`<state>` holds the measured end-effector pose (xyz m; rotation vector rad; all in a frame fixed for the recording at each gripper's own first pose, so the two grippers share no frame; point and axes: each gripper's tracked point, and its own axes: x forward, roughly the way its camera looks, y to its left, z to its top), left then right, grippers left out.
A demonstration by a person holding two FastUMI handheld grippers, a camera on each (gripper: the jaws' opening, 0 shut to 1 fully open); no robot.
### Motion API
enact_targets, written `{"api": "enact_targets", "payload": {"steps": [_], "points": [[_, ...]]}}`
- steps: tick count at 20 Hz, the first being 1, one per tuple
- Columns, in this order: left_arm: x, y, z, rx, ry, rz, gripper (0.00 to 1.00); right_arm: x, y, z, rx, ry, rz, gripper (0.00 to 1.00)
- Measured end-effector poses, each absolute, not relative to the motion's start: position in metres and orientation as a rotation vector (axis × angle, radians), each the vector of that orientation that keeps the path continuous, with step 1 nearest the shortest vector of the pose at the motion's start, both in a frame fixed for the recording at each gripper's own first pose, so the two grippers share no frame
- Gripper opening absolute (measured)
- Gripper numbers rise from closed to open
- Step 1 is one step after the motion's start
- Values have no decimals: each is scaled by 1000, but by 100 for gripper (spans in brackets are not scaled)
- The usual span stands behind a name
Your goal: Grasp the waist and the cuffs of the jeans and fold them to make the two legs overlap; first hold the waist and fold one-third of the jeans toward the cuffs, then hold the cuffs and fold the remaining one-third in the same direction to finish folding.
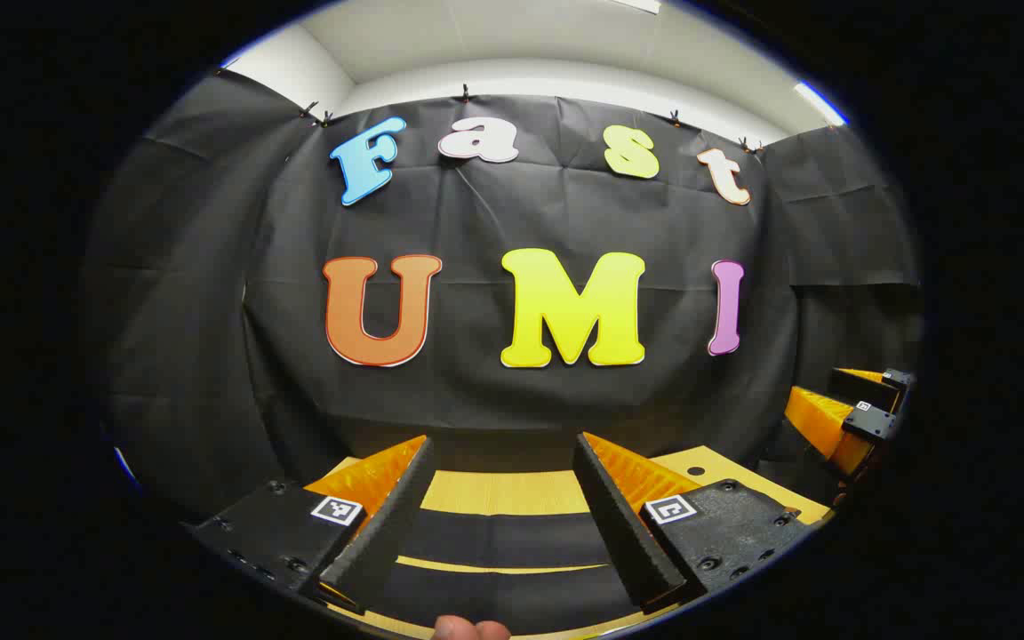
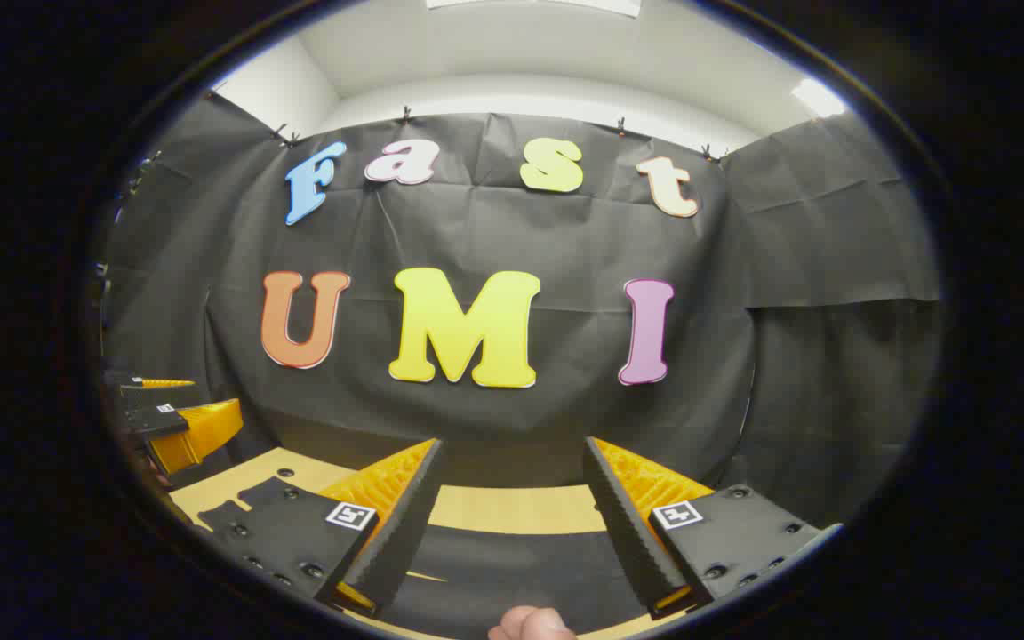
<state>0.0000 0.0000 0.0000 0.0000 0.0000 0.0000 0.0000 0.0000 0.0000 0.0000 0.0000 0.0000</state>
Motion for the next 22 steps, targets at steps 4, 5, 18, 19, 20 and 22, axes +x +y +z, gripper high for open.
{"api": "enact_targets", "payload": {"steps": [4,5,18,19,20,22], "points": [[1,3,-2,-10,7,4,99,1,-1,1,6,2,2,96],[1,3,-3,-13,11,0,100,2,-3,0,9,7,-3,96],[17,19,-18,-12,52,26,99,23,-43,-2,2,14,-56,95],[18,22,-18,-11,53,32,99,26,-48,-3,0,17,-64,96],[19,25,-19,-10,54,40,100,28,-54,-5,-2,20,-69,95],[24,36,-23,-11,63,54,100,32,-64,-10,-8,35,-82,95]]}}
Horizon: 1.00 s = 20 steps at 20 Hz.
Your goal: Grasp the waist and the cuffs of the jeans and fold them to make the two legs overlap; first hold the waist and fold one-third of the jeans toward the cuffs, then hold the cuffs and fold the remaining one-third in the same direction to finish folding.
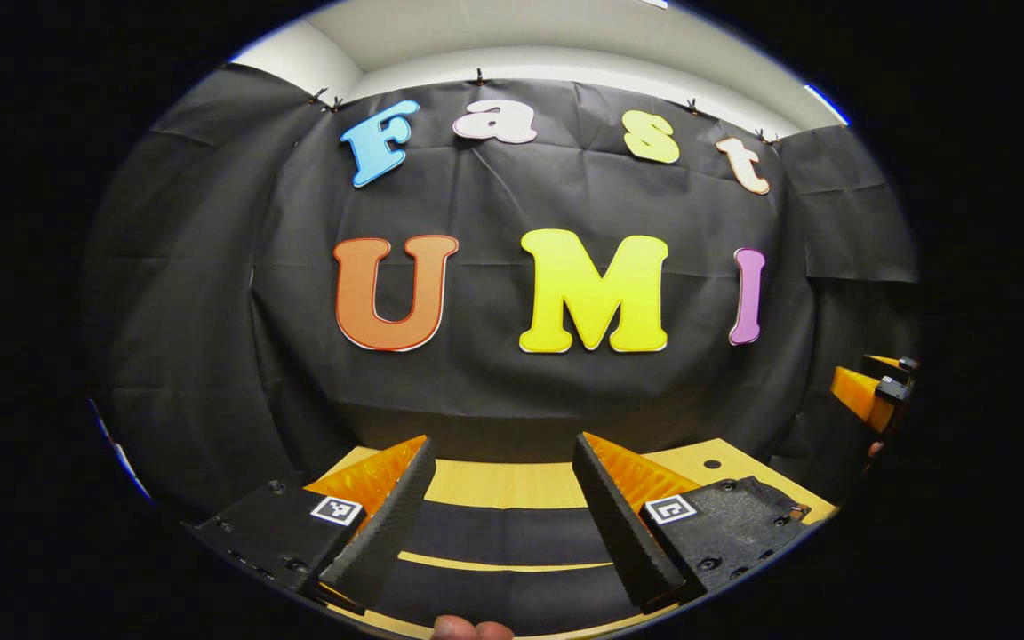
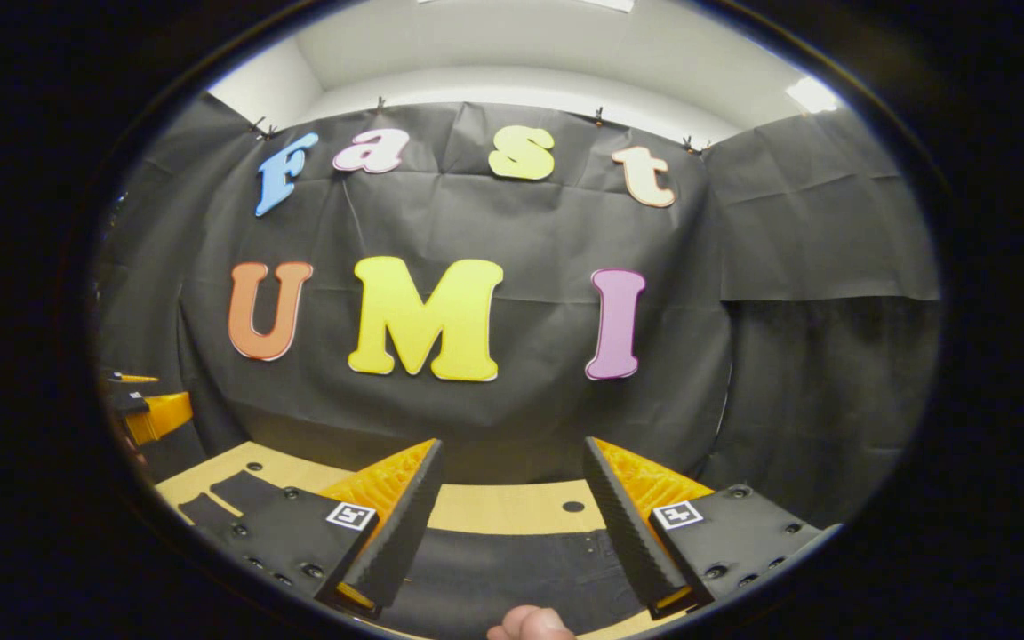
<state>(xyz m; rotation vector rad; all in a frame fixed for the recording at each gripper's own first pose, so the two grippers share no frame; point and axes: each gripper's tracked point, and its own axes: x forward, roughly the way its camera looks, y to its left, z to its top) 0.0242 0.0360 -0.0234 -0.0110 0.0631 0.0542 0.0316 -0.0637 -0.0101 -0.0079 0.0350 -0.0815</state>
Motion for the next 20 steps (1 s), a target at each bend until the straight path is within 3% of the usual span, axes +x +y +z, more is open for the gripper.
{"api": "enact_targets", "payload": {"steps": [4,9,14,20], "points": [[27,79,-55,-83,141,139,99,38,-101,-37,-13,108,-114,96],[8,164,-117,-224,279,315,100,42,-199,-108,149,327,-267,96],[-28,226,-201,-626,428,530,99,30,-273,-206,474,550,-407,96],[-65,248,-272,-1096,542,703,99,12,-307,-314,758,749,-557,98]]}}
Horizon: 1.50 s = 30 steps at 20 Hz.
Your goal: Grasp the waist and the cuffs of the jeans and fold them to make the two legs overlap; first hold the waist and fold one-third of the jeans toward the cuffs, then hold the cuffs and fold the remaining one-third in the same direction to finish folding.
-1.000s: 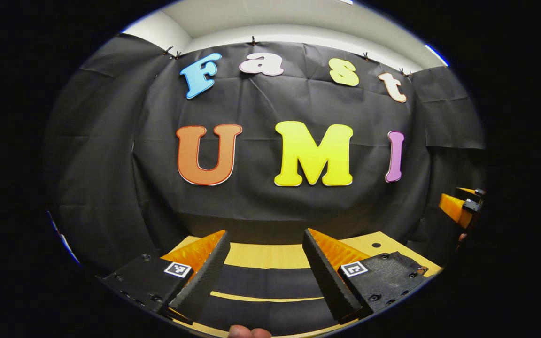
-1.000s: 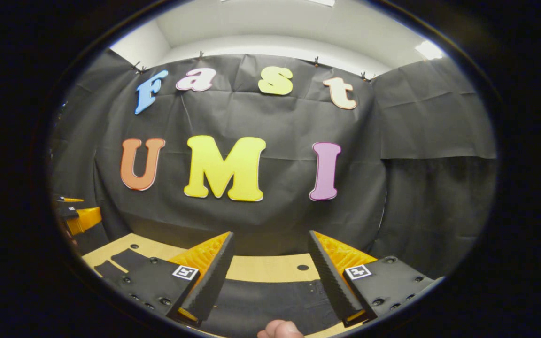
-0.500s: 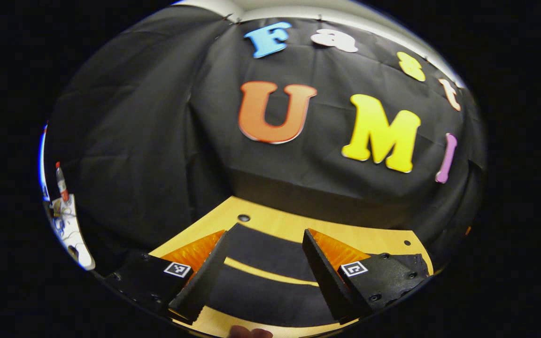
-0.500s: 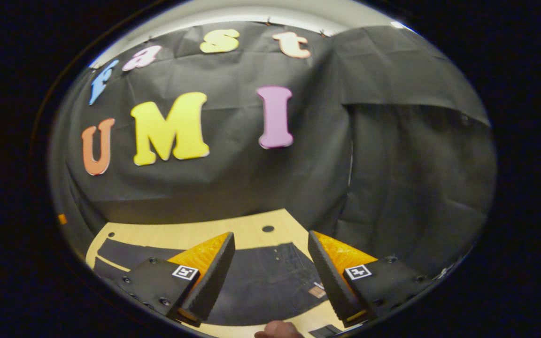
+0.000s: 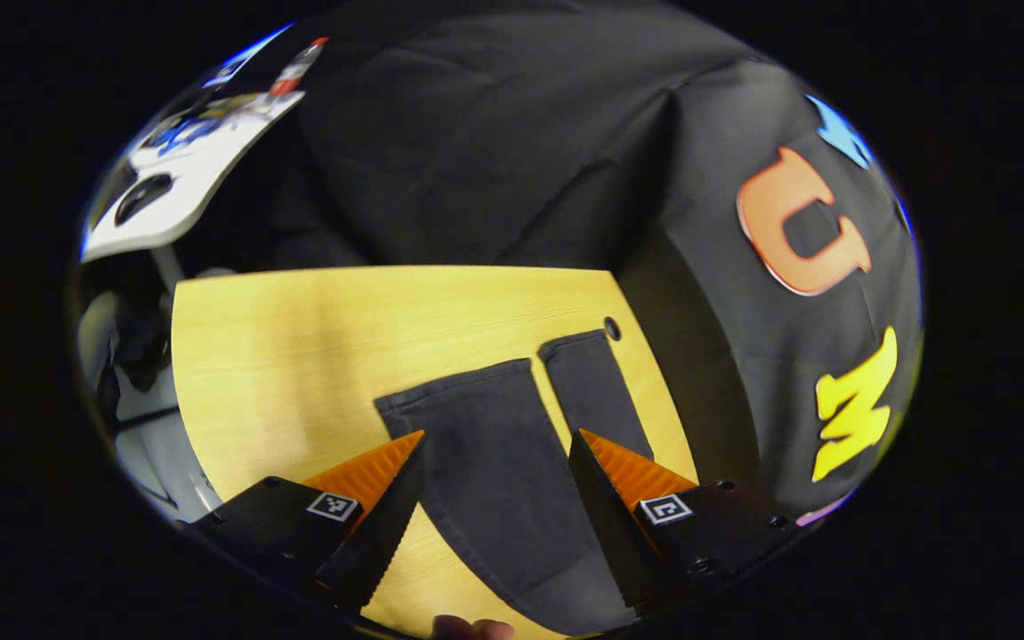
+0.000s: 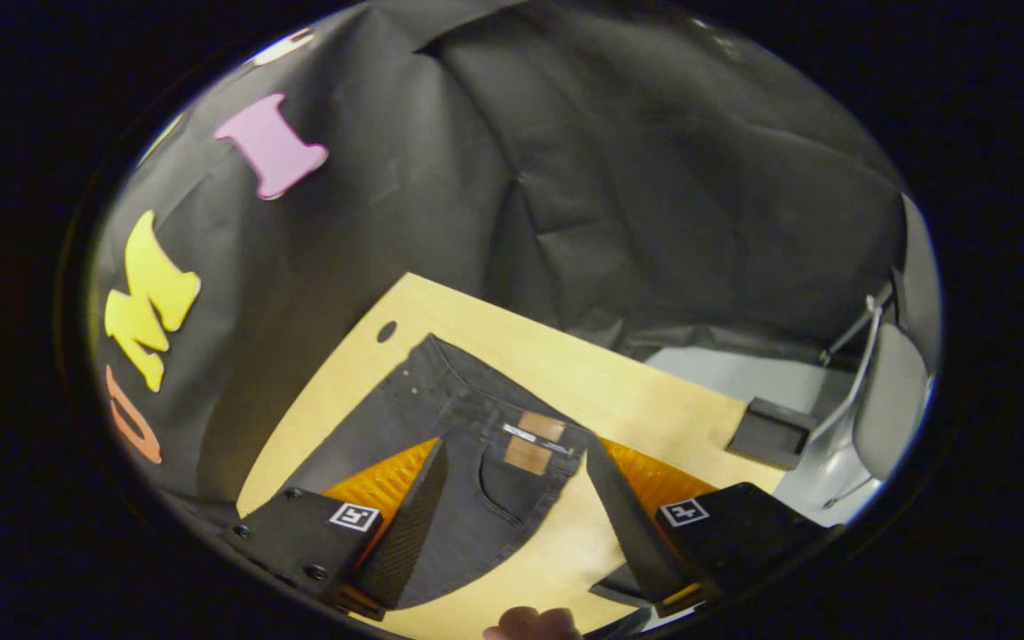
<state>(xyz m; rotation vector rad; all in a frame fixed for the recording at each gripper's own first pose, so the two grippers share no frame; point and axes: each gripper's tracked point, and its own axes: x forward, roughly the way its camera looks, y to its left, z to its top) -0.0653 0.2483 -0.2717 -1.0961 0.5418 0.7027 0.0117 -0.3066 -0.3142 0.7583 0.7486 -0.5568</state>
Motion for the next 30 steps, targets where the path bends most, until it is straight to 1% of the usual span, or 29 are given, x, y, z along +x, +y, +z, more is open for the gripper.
{"api": "enact_targets", "payload": {"steps": [3,4,9,10,11,15,20,21,22,23,24,25,26,27,28,29,30], "points": [[-83,257,-288,-1223,566,777,100,7,-308,-334,753,813,-584,98],[-85,261,-294,-1244,569,799,99,7,-307,-342,756,827,-583,98],[-76,280,-324,-1259,584,836,100,14,-300,-360,751,884,-573,98],[-75,285,-328,-1245,594,845,100,14,-299,-366,748,898,-572,93],[-72,288,-330,-1240,593,846,100,15,-300,-372,739,909,-573,98],[-61,285,-332,-1212,619,830,99,23,-296,-391,728,933,-588,98],[-40,274,-332,-1181,647,789,99,43,-295,-395,718,913,-622,99],[-36,272,-333,-1175,647,780,99,45,-295,-395,707,914,-634,99],[-32,270,-333,-1171,649,770,99,44,-296,-398,686,922,-645,93],[-27,269,-333,-1162,650,768,99,42,-295,-400,647,942,-662,99],[-23,266,-336,-1163,660,759,98,42,-296,-400,589,963,-671,92],[-23,266,-338,-1157,665,767,96,42,-294,-403,517,990,-675,96],[-25,265,-339,-1151,680,776,88,42,-293,-405,441,1014,-679,96],[-23,266,-341,-1148,683,778,70,44,-291,-406,386,1024,-669,97],[-22,266,-343,-1145,692,780,75,46,-291,-407,389,1012,-677,93],[-25,265,-344,-1140,707,784,72,43,-292,-405,412,1004,-692,89],[-28,266,-345,-1135,721,794,72,42,-293,-404,419,1012,-693,94]]}}
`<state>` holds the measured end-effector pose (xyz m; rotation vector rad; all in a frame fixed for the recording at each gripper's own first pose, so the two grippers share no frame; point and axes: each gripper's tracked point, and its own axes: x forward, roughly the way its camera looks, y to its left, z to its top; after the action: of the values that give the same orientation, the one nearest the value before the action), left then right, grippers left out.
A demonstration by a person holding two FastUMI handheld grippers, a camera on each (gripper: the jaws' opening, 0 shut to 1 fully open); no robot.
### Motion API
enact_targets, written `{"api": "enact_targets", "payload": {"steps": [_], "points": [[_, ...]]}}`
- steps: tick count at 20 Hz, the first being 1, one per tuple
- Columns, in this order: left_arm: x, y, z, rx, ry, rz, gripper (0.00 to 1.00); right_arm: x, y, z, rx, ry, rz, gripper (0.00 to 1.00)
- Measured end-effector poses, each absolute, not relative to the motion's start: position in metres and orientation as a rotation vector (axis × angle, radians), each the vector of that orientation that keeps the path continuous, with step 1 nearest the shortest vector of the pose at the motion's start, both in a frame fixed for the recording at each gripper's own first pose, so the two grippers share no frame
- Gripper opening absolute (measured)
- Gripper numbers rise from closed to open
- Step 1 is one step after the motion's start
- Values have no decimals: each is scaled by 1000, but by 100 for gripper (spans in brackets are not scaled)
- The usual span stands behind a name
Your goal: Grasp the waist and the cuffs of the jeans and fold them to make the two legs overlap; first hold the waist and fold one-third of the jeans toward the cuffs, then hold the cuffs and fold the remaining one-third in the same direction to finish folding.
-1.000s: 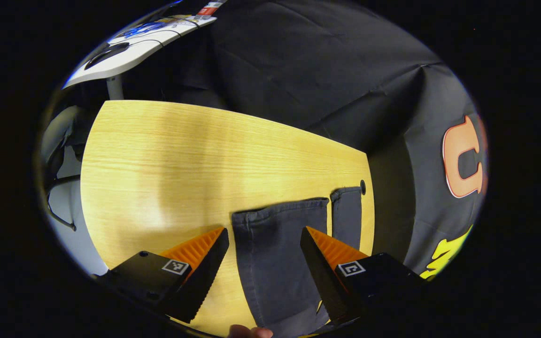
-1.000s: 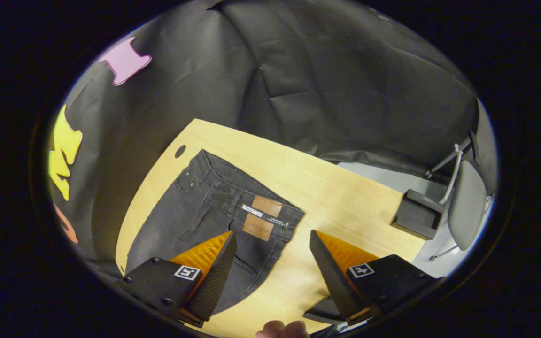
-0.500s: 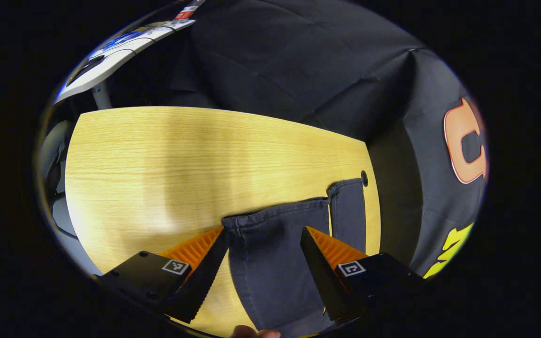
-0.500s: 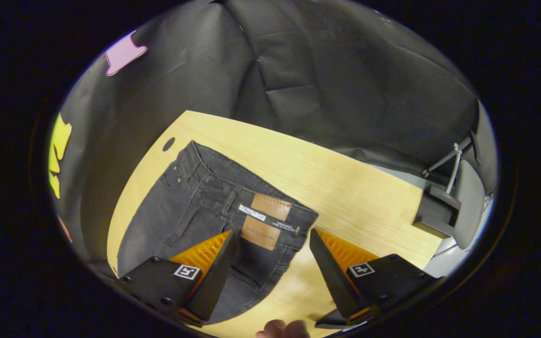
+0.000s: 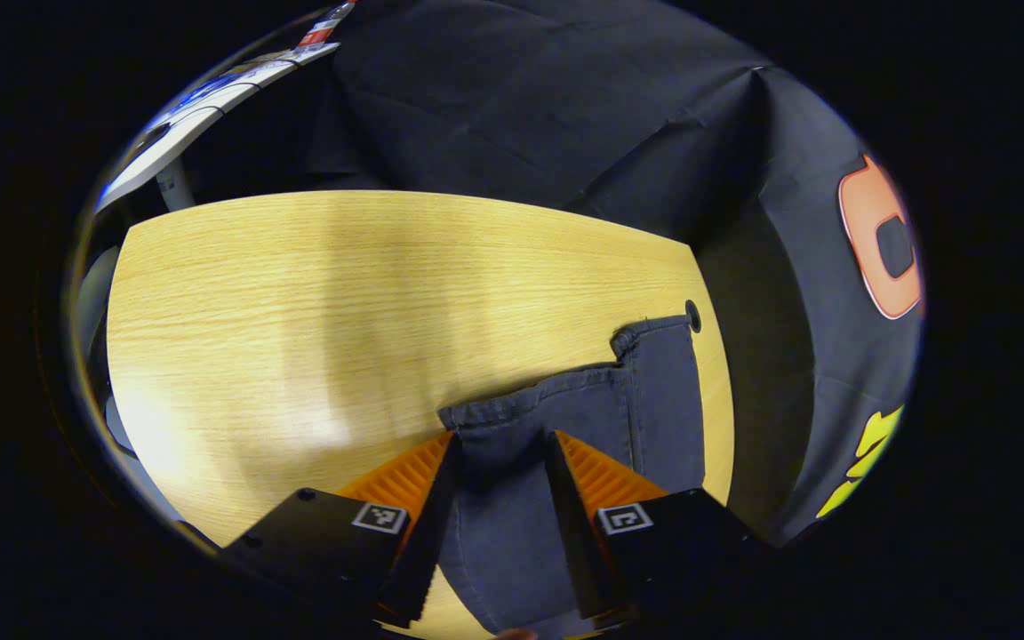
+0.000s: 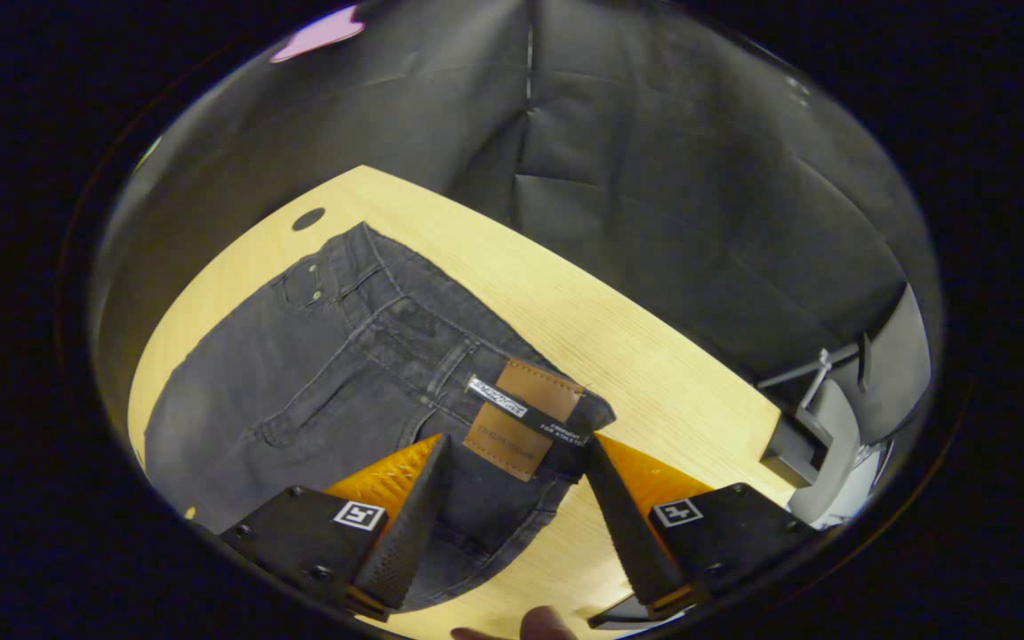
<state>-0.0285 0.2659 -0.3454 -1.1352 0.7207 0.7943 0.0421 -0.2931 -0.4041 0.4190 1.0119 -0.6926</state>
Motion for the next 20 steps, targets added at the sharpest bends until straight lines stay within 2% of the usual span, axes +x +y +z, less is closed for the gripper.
{"api": "enact_targets", "payload": {"steps": [1,2,3,7,8,10,11,12,13,14,16,18,19,20], "points": [[-31,267,-349,-1135,738,806,57,43,-295,-405,419,1017,-681,89],[-32,267,-350,-1138,742,807,29,46,-295,-403,429,1014,-665,86],[-30,265,-351,-1149,741,797,21,47,-295,-404,439,1018,-662,76],[-35,256,-350,-1183,768,765,10,51,-286,-406,529,1013,-637,37],[-36,254,-348,-1186,775,756,7,53,-289,-404,553,1004,-638,24],[-32,248,-340,-1199,762,722,6,53,-287,-405,623,1023,-605,26],[-28,244,-335,-1209,751,703,5,51,-284,-402,676,1035,-588,13],[-25,241,-329,-1219,745,687,5,50,-284,-396,733,1037,-586,13],[-25,236,-323,-1234,744,673,5,51,-280,-392,792,1040,-572,7],[-25,231,-316,-1248,748,655,5,53,-279,-387,831,1029,-557,11],[-20,226,-300,-1272,725,629,4,51,-274,-367,871,1011,-523,11],[-10,227,-281,-1295,688,612,4,55,-265,-344,925,989,-493,7],[-5,227,-271,-1315,667,607,4,57,-261,-335,975,986,-489,11],[3,228,-262,-1345,651,610,4,61,-256,-326,1043,985,-486,11]]}}
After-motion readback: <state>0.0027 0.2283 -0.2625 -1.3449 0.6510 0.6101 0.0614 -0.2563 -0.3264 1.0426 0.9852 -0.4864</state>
